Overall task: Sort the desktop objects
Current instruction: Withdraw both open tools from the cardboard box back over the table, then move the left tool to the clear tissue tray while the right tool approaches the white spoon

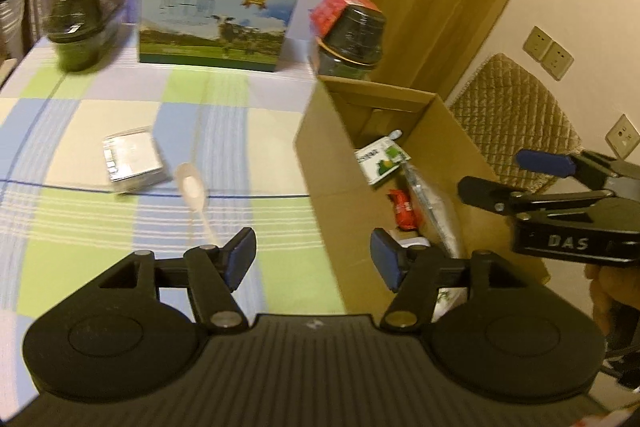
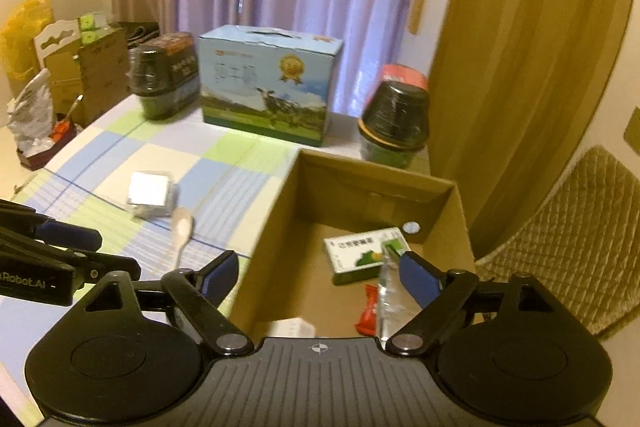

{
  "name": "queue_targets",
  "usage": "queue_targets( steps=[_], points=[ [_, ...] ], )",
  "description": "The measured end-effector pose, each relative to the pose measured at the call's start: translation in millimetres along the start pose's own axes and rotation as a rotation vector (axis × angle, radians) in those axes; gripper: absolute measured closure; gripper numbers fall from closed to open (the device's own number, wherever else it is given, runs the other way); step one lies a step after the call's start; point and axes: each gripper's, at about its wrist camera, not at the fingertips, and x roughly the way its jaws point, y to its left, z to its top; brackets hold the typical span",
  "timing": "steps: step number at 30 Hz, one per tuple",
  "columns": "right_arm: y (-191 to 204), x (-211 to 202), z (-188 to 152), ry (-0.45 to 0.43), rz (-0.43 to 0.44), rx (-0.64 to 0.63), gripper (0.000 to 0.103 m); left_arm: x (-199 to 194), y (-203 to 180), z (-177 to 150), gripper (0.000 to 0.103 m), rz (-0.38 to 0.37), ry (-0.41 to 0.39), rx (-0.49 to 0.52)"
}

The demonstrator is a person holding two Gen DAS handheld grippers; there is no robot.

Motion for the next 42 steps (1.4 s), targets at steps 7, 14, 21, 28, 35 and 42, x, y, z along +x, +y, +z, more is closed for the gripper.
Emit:
queue_targets(
  steps=[7, 14, 21, 28, 35, 42],
  points=[
    [37, -10, 6, -0.021, 0.018, -0.038, 0.002, -31, 38, -14, 0.016, 0.095, -0.036, 0.018],
    [71, -3, 7, -0.015, 0.074, -0.034, 0.002, -61, 92, -20, 0.003, 0.22, -0.055, 0.027],
    [106, 13, 4, -0.005, 0.139, -0.042, 0.002, -75, 133, -24, 0.002, 0.293, -0.061, 0.048],
    [130, 40, -5, 0.031, 0.162, -0.023, 0.002, -65, 155, -30, 0.002, 0.284, -0.06, 0.105],
    [136, 69, -12, 0.039, 0.148, 0.0, 0.002, -41, 166, -25, 0.002, 0.222, -0.051, 0.193],
    [140, 106, -14, 0.039, 0.131, 0.001, 0.002, -9, 171, -13, 0.002, 0.175, -0.05, 0.358]
  ],
)
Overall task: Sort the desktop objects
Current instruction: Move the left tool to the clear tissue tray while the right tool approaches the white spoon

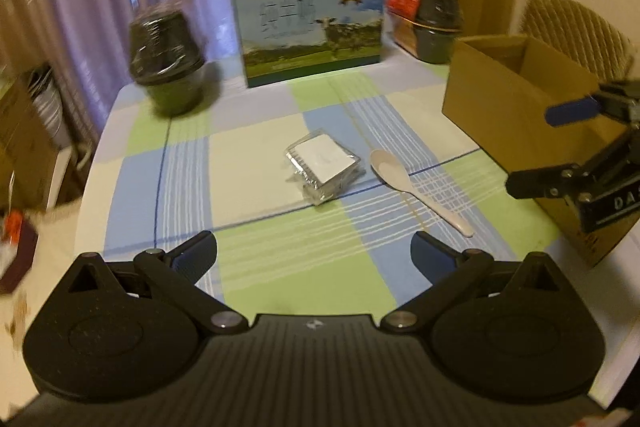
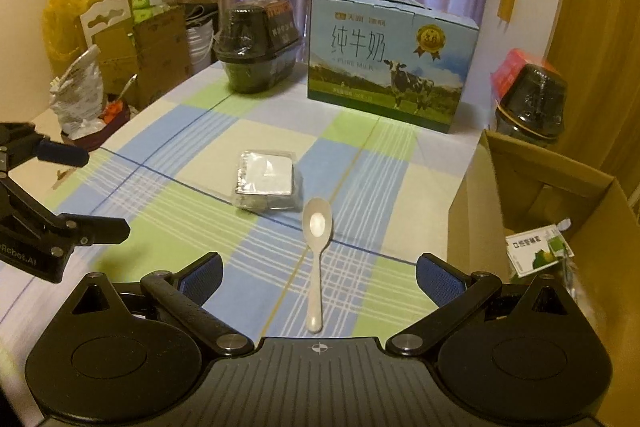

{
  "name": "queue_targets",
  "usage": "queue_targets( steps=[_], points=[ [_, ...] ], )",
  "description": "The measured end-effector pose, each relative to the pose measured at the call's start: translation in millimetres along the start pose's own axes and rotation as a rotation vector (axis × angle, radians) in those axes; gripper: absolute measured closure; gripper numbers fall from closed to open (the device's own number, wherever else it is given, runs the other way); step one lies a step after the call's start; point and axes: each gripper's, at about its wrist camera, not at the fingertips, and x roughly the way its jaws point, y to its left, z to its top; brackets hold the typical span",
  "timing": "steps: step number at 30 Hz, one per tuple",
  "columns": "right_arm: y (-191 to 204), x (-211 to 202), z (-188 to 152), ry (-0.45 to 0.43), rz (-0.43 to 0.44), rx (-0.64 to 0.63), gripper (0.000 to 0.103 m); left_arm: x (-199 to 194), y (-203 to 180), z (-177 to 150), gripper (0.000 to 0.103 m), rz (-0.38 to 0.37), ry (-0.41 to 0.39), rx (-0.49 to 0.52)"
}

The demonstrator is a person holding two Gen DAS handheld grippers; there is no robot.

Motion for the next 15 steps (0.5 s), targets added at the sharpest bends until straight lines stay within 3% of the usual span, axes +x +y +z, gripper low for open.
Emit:
queue_targets(
  steps=[6, 12, 15],
  points=[
    [-4, 26, 2, 0.005, 0.004, -0.008, 0.006, 35, 1, 4, 0.002, -0.073, -0.03, 0.169],
    [-9, 54, 4, 0.017, 0.003, 0.003, 0.013, 70, 5, 9, 0.002, -0.116, -0.02, 0.268],
    [-11, 67, 5, 0.029, 0.009, 0.012, 0.017, 87, 13, 13, 0.002, -0.123, -0.019, 0.259]
  ],
)
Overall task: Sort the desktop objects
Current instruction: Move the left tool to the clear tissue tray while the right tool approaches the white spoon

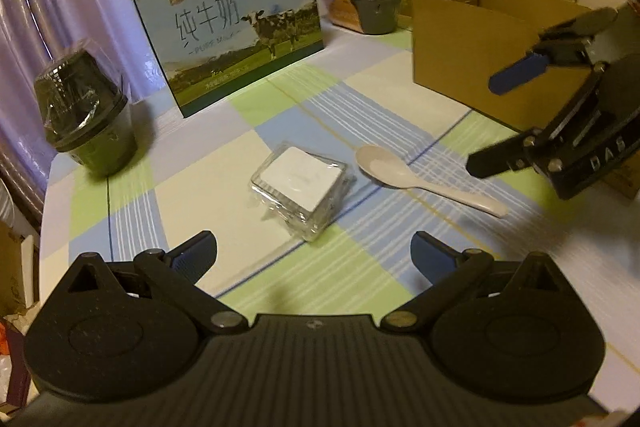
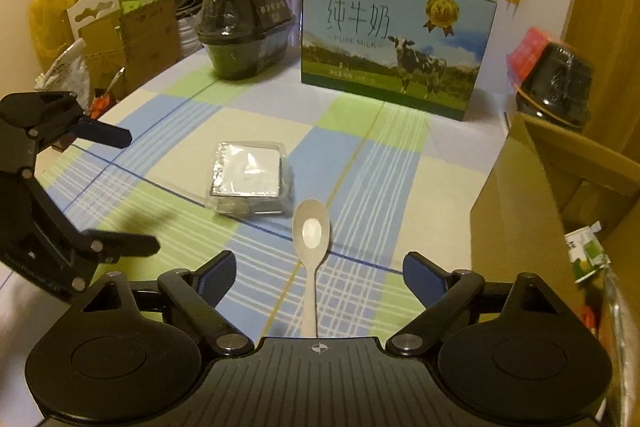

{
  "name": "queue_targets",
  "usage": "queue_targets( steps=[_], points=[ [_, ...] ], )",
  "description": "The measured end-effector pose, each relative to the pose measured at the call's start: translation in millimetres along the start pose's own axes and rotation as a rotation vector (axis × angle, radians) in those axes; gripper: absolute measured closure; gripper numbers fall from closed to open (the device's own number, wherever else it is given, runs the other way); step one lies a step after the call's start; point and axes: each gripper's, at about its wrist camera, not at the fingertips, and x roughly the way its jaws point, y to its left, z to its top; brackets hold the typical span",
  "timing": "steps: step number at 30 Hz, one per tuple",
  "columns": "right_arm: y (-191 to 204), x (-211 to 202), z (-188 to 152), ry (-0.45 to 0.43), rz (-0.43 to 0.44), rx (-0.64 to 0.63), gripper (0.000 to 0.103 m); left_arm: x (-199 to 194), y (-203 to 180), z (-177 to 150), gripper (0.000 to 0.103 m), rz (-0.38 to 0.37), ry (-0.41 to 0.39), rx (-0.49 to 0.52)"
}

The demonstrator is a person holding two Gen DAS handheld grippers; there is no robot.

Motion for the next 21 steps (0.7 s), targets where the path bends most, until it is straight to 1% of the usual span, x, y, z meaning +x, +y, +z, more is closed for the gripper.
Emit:
queue_targets(
  steps=[3, 8, 12, 18, 21],
  points=[
    [-1, 13, 1, 0.008, 0.006, -0.004, 0.019, 13, 10, 2, 0.002, -0.014, 0.0, -0.018],
    [-2, 35, 0, 0.031, 0.008, -0.001, 0.025, 32, 14, 4, 0.002, -0.031, 0.002, 0.024],
    [-6, 50, -2, 0.052, 0.005, 0.007, 0.03, 47, 18, 5, 0.002, -0.06, 0.007, 0.014],
    [-13, 63, -8, 0.066, 0.005, 0.021, 0.034, 69, 23, 5, 0.007, -0.096, 0.023, -0.017],
    [-16, 67, -9, 0.058, 0.013, 0.03, 0.036, 76, 24, 7, 0.012, -0.112, 0.014, -0.029]
  ],
)
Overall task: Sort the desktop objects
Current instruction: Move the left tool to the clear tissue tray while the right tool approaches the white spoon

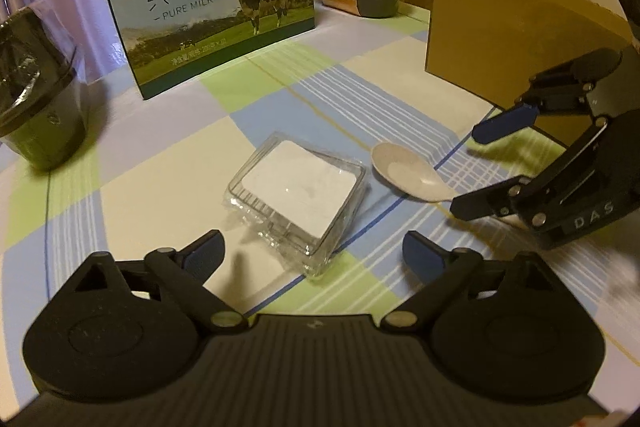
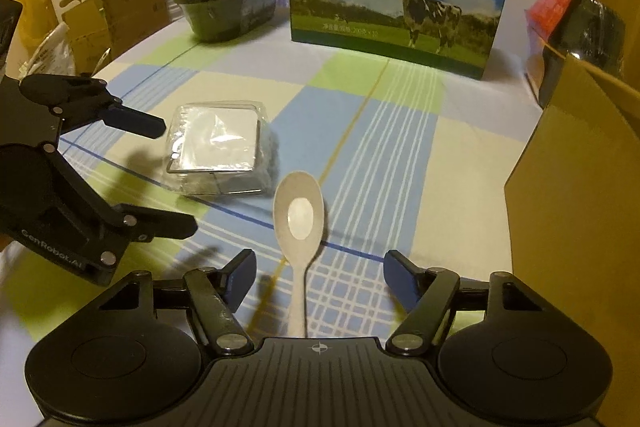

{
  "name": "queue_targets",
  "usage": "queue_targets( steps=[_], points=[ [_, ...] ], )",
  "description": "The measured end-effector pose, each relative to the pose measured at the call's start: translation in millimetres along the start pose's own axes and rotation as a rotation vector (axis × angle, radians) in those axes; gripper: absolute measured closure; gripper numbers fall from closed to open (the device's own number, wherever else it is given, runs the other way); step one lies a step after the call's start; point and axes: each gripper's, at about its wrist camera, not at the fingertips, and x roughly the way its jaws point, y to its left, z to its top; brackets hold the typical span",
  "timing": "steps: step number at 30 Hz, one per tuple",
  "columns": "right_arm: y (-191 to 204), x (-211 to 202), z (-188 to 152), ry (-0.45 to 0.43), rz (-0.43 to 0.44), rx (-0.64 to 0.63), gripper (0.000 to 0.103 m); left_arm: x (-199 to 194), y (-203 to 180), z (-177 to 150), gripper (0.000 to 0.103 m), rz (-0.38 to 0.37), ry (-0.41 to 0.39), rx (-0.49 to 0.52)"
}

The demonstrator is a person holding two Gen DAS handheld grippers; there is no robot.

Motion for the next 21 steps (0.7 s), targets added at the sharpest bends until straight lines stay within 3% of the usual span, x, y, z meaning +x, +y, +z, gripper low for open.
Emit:
queue_targets(
  steps=[4, 9, 13, 21],
  points=[
    [-2, 5, 1, -0.017, 0.008, 0.001, 0.043, 6, 1, 1, 0.023, -0.012, -0.004, -0.007],
    [3, 12, 2, -0.034, 0.011, -0.028, 0.049, 9, 1, -1, 0.024, 0.002, -0.015, -0.019],
    [11, 17, 0, -0.046, 0.006, -0.054, 0.052, 11, 1, -3, 0.038, 0.011, -0.017, -0.041],
    [18, 23, 2, -0.036, 0.002, -0.045, 0.075, 15, -1, 0, 0.038, 0.028, -0.035, -0.061]
  ],
)
